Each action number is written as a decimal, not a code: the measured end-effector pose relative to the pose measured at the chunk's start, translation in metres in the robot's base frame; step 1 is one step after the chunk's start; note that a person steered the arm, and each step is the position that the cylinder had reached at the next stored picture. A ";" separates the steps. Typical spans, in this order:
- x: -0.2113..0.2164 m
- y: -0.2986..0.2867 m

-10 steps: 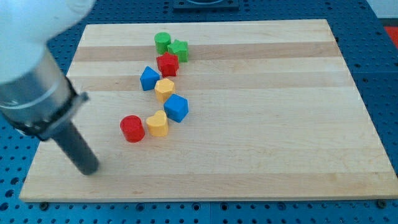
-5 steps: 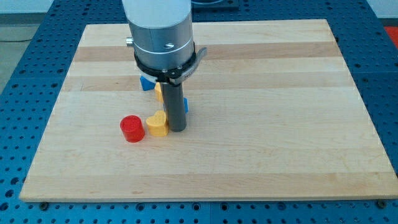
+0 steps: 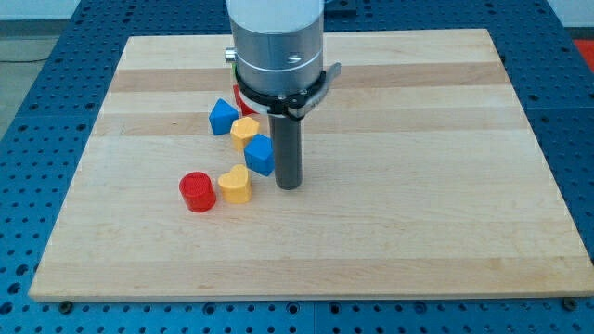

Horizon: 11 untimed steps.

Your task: Move the yellow heart right to the red circle

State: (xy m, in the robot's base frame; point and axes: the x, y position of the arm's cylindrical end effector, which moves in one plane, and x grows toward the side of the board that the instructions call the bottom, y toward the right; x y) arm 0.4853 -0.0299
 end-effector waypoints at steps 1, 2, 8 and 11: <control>-0.002 -0.007; 0.001 0.003; 0.035 -0.067; 0.072 -0.125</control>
